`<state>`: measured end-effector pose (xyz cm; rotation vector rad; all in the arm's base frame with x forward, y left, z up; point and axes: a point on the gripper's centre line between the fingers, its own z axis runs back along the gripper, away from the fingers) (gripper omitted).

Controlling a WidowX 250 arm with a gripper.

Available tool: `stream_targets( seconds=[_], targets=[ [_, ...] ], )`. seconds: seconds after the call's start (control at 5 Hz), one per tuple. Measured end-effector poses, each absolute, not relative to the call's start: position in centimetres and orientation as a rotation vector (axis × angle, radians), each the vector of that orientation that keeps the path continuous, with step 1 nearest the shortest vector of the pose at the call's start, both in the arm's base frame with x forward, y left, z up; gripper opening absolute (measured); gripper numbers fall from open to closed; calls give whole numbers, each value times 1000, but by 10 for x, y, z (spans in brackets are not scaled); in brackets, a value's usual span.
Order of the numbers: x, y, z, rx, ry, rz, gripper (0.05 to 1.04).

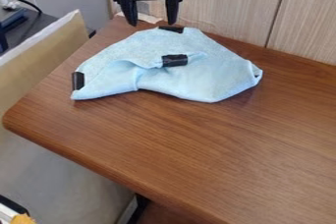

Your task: Fold the cloth from left to middle

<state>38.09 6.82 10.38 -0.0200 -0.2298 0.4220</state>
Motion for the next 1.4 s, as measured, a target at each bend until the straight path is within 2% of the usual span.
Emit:
stream_targets(
  seconds=[0.2,0.4,0.6,1.0,1.2,1.4],
  targets=[
    [378,70,88,-12,-191,433,1001],
    [368,85,75,60,-193,480,1001],
    [351,128,77,72,-218,608,1001],
    [318,187,62,60,-236,797,1001],
    [308,183,41,42,-183,784,1001],
    [300,184,27,-14,-173,800,1001]
  ],
)
